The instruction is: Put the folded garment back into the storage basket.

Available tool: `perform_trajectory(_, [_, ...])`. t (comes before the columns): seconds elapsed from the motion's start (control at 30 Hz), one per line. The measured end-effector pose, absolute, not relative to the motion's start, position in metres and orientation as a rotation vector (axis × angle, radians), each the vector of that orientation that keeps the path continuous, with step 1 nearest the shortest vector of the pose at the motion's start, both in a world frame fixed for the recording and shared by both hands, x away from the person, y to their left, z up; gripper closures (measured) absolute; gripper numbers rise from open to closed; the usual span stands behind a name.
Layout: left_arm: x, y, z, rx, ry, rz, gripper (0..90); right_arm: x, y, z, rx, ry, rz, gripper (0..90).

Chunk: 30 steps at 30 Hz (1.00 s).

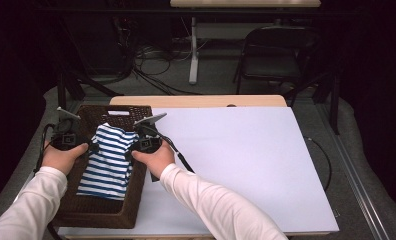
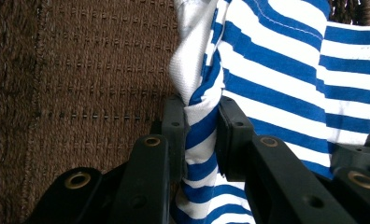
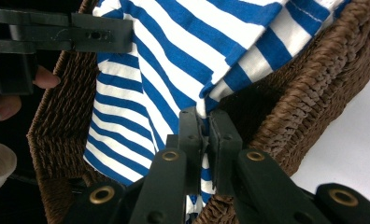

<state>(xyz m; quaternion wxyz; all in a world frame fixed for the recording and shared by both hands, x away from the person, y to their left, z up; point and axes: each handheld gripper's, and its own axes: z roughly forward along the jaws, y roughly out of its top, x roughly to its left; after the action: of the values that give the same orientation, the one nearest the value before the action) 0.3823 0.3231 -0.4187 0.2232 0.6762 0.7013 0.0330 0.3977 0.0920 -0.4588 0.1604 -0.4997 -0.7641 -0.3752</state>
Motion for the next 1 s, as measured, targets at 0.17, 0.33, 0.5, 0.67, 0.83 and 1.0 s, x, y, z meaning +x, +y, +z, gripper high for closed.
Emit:
perform_trajectory(0.17, [0.382,0.323,-0.419,1.869,1.937,0.093,75.5,0.397,0.093,-0.459,-1.431,-2.185,-1.062,85.2])
perform_trajectory(0.33, [0.382,0.324,-0.421,1.87,1.941,0.088,75.4,0.397,0.093,-0.459,-1.428,-2.19,-1.068,85.2])
perform_trajectory(0.5, [0.383,0.324,-0.423,1.868,1.942,0.085,75.5,0.397,0.094,-0.46,-1.426,-2.195,-1.062,85.1])
perform_trajectory(0.67, [0.383,0.324,-0.425,1.869,1.942,0.081,75.1,0.395,0.095,-0.459,-1.42,-2.213,-1.064,82.2])
perform_trajectory(0.83, [0.384,0.326,-0.428,1.85,1.949,0.085,66.4,0.393,0.096,-0.456,-1.403,-2.223,-1.081,74.9])
perform_trajectory(1.0, [0.383,0.328,-0.427,1.853,1.948,0.134,53.5,0.39,0.095,-0.448,-1.388,-2.317,-1.176,65.8])
